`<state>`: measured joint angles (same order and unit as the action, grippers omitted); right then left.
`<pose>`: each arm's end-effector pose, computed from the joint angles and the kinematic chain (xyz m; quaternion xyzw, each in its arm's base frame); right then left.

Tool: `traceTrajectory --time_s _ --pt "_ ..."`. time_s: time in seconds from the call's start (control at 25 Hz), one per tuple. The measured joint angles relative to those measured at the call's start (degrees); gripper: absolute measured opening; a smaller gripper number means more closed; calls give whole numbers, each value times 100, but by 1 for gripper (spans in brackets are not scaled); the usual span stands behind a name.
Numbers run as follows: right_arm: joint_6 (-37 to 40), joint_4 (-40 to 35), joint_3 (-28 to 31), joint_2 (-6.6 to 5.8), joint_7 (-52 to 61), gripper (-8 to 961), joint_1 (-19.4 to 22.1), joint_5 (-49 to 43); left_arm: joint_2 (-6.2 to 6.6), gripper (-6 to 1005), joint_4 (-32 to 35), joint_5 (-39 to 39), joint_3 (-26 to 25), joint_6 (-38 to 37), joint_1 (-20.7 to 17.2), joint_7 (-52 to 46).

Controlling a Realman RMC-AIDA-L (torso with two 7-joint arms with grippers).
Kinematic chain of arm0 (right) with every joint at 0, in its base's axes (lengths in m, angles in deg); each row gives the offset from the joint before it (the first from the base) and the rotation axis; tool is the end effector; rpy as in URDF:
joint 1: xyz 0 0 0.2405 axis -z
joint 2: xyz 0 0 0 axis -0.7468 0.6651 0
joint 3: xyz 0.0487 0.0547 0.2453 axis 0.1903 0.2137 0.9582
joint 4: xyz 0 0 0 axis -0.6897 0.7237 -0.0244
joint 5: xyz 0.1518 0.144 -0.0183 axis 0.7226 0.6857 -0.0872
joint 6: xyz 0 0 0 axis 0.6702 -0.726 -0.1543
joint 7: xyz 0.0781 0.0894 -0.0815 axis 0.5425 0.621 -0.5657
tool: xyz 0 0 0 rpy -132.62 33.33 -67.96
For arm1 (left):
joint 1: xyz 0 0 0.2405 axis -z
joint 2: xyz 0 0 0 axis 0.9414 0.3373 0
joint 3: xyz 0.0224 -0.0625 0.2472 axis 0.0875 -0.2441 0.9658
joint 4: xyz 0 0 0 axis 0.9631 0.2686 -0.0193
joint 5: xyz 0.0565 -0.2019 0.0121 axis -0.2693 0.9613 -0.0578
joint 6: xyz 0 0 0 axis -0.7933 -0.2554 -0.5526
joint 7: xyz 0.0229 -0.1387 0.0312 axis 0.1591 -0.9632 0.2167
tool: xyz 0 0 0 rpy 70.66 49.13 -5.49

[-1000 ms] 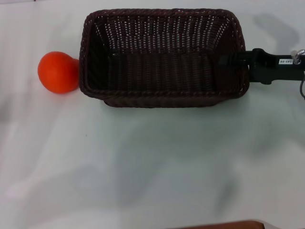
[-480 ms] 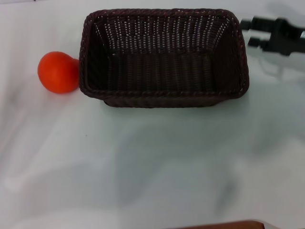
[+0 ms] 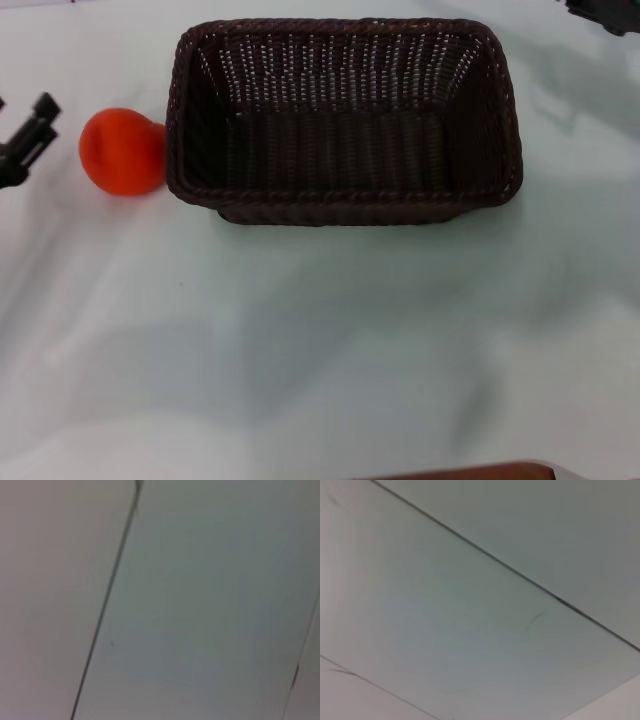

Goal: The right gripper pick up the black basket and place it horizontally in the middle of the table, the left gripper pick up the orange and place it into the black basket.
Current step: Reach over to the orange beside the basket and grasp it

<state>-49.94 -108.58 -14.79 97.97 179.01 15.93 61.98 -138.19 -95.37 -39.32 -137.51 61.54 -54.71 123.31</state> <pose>0.2977 0.3716 0.0682 -0.5738 -0.6710 -0.1795 0.4339 -0.3438 0.2911 0.0031 -0.7554 -0.3073 -0.3613 0.4521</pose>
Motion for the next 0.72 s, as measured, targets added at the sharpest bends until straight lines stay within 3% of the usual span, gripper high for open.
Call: traceTrajectory --time_s 0.32,0.72 --pt "54 102 -16 139 -195 802 -117 17 -63 711 58 -7 442 -1013 365 206" --pt "64 209 -5 202 -270 798 -120 114 -67 686 104 -12 846 -1778 552 219"
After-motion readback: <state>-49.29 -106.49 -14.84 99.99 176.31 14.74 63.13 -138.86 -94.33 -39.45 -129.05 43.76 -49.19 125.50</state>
